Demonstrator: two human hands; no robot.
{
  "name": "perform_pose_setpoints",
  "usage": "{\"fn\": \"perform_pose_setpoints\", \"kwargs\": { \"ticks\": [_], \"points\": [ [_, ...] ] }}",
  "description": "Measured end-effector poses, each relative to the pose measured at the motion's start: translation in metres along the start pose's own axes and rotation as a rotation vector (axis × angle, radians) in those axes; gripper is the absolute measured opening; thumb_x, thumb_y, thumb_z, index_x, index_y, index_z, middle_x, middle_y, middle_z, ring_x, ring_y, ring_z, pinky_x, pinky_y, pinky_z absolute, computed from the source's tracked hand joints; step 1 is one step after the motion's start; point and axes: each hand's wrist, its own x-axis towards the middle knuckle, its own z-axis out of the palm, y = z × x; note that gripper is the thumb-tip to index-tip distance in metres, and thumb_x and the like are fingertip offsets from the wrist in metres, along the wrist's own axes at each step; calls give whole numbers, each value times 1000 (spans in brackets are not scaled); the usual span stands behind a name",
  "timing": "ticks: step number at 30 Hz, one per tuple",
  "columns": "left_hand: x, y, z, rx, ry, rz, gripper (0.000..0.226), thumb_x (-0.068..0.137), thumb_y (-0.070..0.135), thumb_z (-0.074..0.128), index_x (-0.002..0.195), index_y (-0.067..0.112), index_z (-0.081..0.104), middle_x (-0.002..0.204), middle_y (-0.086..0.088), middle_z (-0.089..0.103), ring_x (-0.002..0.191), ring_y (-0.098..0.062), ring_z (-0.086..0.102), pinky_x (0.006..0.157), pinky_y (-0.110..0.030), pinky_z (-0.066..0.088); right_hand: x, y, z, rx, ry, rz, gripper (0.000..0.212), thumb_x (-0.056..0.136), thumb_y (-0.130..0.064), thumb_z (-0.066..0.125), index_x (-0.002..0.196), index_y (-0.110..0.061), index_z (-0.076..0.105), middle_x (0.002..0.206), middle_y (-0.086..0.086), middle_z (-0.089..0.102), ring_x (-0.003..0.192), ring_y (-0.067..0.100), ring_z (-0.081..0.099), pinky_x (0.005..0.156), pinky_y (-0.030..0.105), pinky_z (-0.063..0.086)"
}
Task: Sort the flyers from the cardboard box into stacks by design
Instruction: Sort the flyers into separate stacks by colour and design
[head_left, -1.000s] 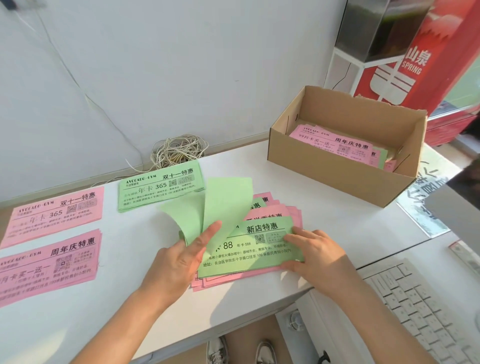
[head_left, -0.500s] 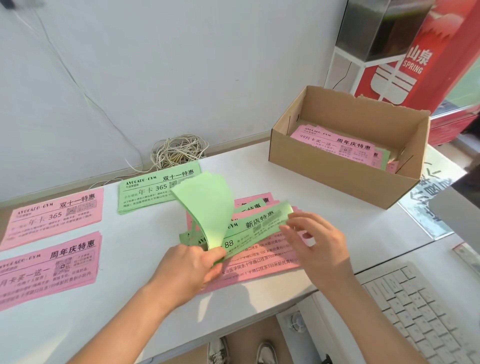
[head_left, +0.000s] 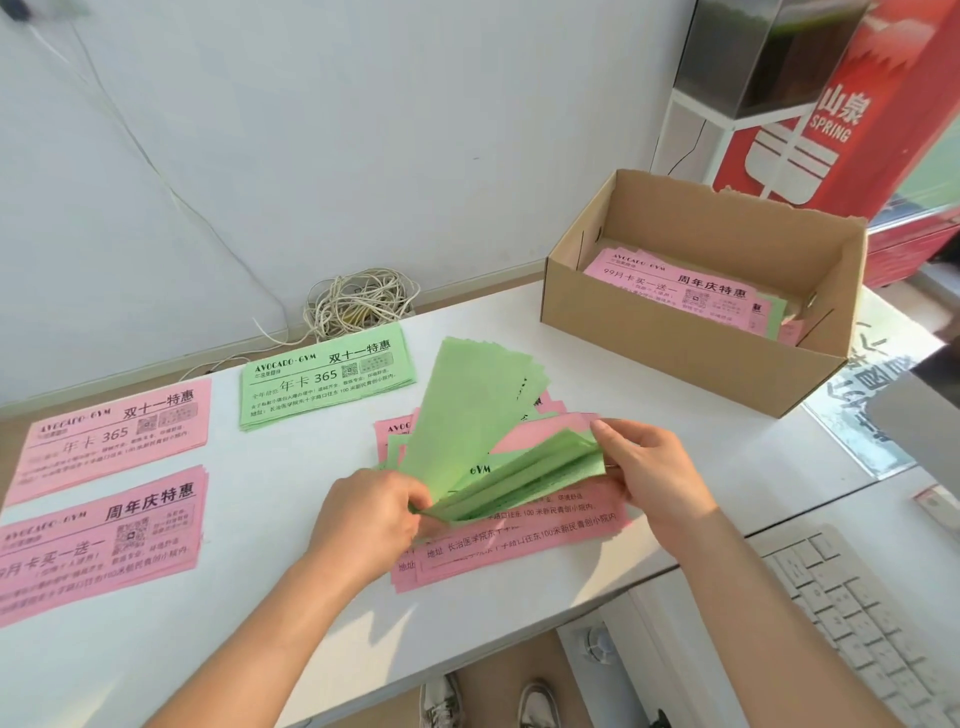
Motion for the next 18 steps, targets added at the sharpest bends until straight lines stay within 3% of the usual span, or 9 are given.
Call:
{"fn": "perform_pose_setpoints", "kwargs": {
  "ticks": [2,5,7,9,11,13,15,18],
  "points": [
    [3,-5,-4,-96,-28,-19,46,66,63,72,66,17,65,56,2,56,54,-12,47,53,-24,33,1,3,-2,-2,-3,-4,23,99,-19,50,105,-8,69,77,8,68,48,7,57,42,12,40],
    [7,-10,-11,-100,-72,26,60,76,69,53,67,10,57,51,0,40,48,-11,33,51,-27,25,3,9,-4,4,-20,-6,24,99,-23,51,113,-14,68,87,8,73,67,20,66,60,25,50],
    [8,-12,-14,-86,-103,60,50,84,64,48,74,17,64,58,-2,53,53,-11,44,57,-28,34,4,13,-5,15,-19,3,24,99,-23,51,115,-17,67,94,11,74,79,26,69,64,33,53],
    [8,-14,-13,-90,-125,82,33,91,53,49,77,27,65,69,1,64,69,-14,56,68,-28,41,4,13,-8,0,-13,-22,22,97,-16,54,116,-16,65,93,11,74,80,24,69,65,31,55],
    [6,-17,-11,-115,-121,81,26,92,48,51,80,30,65,75,5,67,77,-15,58,74,-29,43,3,15,-8,-122,-4,-69,31,90,-4,61,117,-19,60,87,7,74,74,19,68,66,26,55],
    [5,-19,-8,-173,-84,52,21,89,46,57,79,31,66,77,9,68,79,-14,60,77,-31,46,4,18,-9,-404,59,-135,45,84,-1,64,119,-28,56,78,-2,72,70,16,64,66,26,48],
    [5,-19,-5,-227,-44,9,17,84,47,64,77,32,68,74,10,69,78,-13,61,76,-30,47,4,21,-7,-587,112,-198,47,82,-3,65,117,-32,53,76,-6,69,73,19,61,68,27,42],
    [3,-17,0,-193,8,-1,23,77,54,68,81,31,68,72,6,68,73,-14,60,72,-28,46,6,27,-6,-671,131,-284,41,82,-2,62,106,-32,48,76,-6,66,71,21,57,68,29,42]
  ]
}}
